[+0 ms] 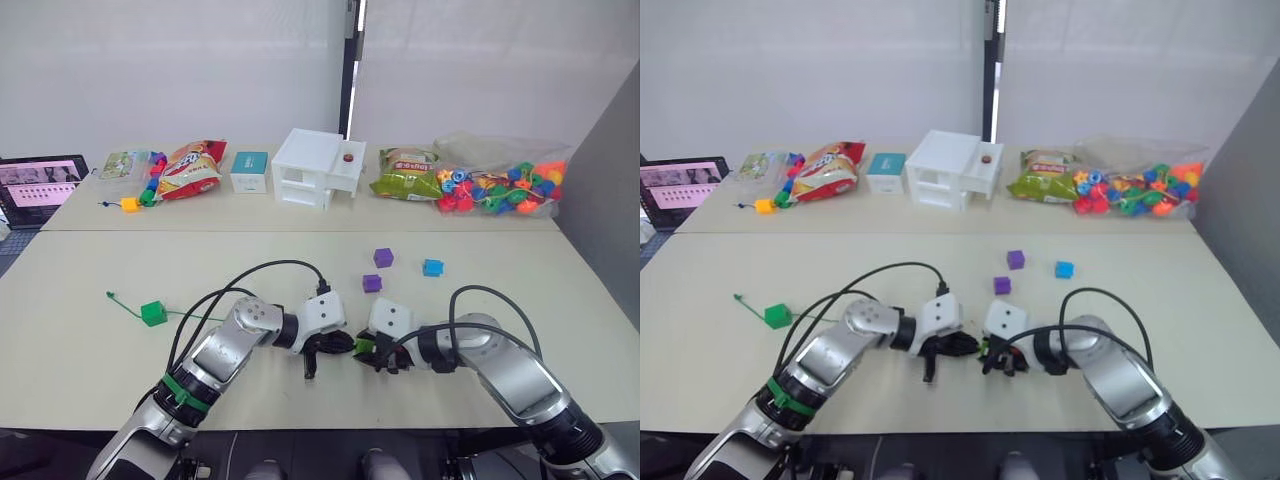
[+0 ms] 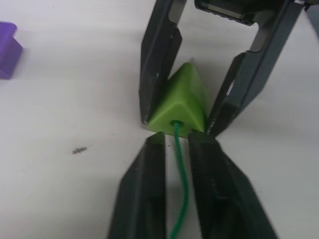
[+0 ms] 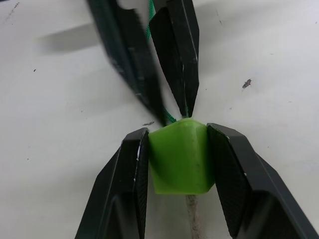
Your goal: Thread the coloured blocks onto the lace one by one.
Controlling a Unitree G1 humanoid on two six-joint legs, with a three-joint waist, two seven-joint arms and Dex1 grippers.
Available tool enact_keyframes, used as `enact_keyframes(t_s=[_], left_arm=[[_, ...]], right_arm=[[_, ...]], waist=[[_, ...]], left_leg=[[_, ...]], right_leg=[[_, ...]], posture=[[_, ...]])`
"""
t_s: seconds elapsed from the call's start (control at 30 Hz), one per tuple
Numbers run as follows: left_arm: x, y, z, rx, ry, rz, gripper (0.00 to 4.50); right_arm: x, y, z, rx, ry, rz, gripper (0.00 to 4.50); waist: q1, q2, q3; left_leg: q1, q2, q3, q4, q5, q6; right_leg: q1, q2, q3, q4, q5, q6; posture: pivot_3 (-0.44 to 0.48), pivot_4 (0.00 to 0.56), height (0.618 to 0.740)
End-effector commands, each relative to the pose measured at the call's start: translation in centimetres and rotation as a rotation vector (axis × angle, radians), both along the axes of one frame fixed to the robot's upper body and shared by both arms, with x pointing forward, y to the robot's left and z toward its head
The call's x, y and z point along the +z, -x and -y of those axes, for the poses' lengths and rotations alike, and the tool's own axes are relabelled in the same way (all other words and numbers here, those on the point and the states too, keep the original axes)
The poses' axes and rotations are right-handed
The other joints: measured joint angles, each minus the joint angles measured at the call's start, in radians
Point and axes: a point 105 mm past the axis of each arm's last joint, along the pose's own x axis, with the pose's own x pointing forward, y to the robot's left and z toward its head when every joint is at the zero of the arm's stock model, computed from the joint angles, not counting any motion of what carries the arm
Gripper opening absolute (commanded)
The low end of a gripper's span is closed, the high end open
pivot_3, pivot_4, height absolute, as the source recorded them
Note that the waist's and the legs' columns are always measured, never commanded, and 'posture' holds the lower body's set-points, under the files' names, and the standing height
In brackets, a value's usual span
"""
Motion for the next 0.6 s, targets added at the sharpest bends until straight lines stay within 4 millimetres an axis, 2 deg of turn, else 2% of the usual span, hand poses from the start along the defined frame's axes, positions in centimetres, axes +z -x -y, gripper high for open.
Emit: enact_keyframes(t_s=[0.03, 0.1, 0.2, 0.27, 0.4, 0.5, 0.6], left_arm=[[1.6, 1.1, 0.5, -0.071, 0.057, -0.002, 2.30], [1.6, 0.8, -0.1, -0.059, 0.027, 0.027, 2.85], [1.6, 0.8, -0.6, -0.068, -0.001, 0.045, 3.87], [1.7, 0.8, -0.5, -0.081, -0.011, 0.068, 4.47], [1.7, 0.2, 1.3, -0.103, -0.013, 0.098, 4.47], [1.2, 0.1, 2.5, -0.124, -0.020, 0.109, 4.47], [0.1, -0.2, 2.8, -0.138, -0.064, 0.129, 4.47]], right_arm=[[-0.8, 0.6, -0.2, -0.018, -0.025, -0.036, 2.77], [-0.3, 0.7, 0.0, -0.023, -0.047, -0.031, 3.30], [0.4, 1.0, 0.3, -0.026, -0.068, -0.019, 4.37], [1.0, 1.2, 0.7, -0.025, -0.081, -0.007, 4.50], [1.6, 1.5, 2.9, -0.026, -0.030, 0.017, 4.50], [1.5, 1.3, 3.6, -0.031, -0.004, 0.026, 4.50], [1.3, 1.0, 4.0, -0.039, 0.011, 0.029, 4.50]], waist=[[0.000, 0.000, 0.000], [0.000, 0.000, 0.000], [0.000, 0.000, 0.000], [0.001, 0.000, 0.000], [0.012, 0.000, 0.000], [0.009, 0.000, 0.000], [-0.001, 0.000, 0.000]], left_leg=[[0.000, 0.000, 0.000, 0.000, 0.000, 0.000], [0.000, 0.000, 0.000, 0.000, 0.000, 0.000], [0.000, 0.000, 0.000, 0.000, 0.000, 0.000], [-0.001, 0.000, 0.000, 0.000, 0.000, 0.000], [-0.003, -0.001, 0.000, 0.001, 0.000, 0.000], [-0.003, -0.001, 0.000, 0.002, 0.000, 0.000], [-0.003, 0.000, 0.000, 0.001, 0.000, 0.000]], right_leg=[[0.000, 0.000, 0.000, 0.000, 0.000, 0.000], [0.000, 0.000, 0.000, 0.000, 0.000, 0.000], [-0.001, 0.000, 0.000, 0.000, 0.000, 0.000], [-0.001, 0.000, 0.000, 0.000, 0.000, 0.000], [-0.001, -0.001, 0.000, -0.001, 0.000, 0.000], [-0.001, -0.001, 0.000, -0.002, 0.000, 0.001], [-0.002, 0.000, 0.000, -0.001, 0.000, 0.001]], posture=[[0.000, 0.150, 0.740], [0.000, 0.150, 0.740], [0.000, 0.150, 0.740], [0.000, 0.150, 0.740], [0.000, 0.150, 0.740], [0.000, 0.150, 0.740], [0.000, 0.150, 0.740]])
